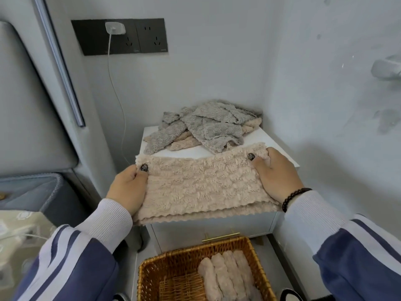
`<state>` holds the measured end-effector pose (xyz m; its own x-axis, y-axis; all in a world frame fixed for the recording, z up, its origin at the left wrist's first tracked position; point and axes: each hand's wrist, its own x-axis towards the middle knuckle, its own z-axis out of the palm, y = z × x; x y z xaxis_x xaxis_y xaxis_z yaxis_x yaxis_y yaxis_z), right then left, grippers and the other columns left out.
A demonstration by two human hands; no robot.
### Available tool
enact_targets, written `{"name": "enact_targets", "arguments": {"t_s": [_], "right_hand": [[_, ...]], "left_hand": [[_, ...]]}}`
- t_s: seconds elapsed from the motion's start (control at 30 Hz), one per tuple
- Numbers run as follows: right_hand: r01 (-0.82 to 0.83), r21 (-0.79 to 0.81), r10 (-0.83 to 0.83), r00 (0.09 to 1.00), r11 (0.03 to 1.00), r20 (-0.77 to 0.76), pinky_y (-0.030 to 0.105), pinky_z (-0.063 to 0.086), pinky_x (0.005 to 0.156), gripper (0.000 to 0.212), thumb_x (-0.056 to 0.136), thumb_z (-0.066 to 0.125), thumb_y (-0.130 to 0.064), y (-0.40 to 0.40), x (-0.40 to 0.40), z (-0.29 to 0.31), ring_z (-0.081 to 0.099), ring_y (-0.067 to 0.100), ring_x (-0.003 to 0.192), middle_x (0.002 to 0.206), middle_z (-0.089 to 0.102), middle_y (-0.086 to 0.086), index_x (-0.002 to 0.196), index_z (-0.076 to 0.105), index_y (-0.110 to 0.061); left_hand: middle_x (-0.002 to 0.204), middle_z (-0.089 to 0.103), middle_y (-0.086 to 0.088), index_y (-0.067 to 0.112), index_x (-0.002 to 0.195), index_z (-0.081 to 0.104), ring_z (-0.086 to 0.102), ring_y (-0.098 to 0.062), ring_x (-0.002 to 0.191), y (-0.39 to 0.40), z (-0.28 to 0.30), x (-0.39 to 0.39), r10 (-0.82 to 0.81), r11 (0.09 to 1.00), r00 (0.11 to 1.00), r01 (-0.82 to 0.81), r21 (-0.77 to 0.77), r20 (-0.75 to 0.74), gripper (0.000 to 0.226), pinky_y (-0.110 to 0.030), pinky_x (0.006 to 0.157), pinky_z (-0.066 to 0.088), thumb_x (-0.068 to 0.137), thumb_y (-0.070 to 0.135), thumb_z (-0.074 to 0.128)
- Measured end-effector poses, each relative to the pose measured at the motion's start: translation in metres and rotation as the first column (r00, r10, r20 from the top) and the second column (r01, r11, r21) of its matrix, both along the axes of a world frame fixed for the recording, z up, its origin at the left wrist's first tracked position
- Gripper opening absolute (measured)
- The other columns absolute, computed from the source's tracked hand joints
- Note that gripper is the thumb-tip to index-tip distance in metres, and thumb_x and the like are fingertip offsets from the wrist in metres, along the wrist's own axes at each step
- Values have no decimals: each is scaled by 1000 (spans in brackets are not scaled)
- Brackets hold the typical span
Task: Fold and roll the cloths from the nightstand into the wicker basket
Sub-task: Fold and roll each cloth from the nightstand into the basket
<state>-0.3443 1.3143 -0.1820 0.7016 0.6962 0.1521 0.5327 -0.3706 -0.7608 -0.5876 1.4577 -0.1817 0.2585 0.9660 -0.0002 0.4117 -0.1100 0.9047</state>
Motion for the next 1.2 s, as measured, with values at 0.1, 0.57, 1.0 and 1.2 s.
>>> {"name": "enact_targets", "arguments": {"t_s": [0.1,0.57,1.0,1.2], "right_hand": [[14,-97,-6,997,995,80,26,28,47,27,99,44,-34,-3,-1,-3,43,14,52,65,49,2,80,36,-17],[-144,-47,150,972,988,181,24,40,58,25,93,54,-23,-4,-54,-1,49,7,70,83,47,-12,116,44,-21],[-201,180,170,970,963,176,5,38,79,33,88,59,-19,6,-74,-8,49,0,94,108,51,-14,119,51,-23],[-276,312,353,907,909,-228,31,55,77,41,87,49,-7,5,-79,-4,65,11,82,105,61,-14,120,53,-30]], "left_hand": [[98,68,-23,2,98,63,59,-27,78,-3,-6,2,-32,999,999,33,22,-41,33,-43,78,51,99,29,45],[63,46,-8,-3,85,55,42,-17,56,-38,-13,47,-202,968,957,228,-108,210,35,-23,54,34,99,28,48],[54,60,8,13,71,61,54,-6,52,-56,-11,80,-295,931,921,337,-139,255,33,-22,53,39,100,20,47],[100,73,-11,13,100,70,68,-27,98,-50,-10,78,-235,906,899,340,-252,369,38,-44,92,52,98,40,44]]}}
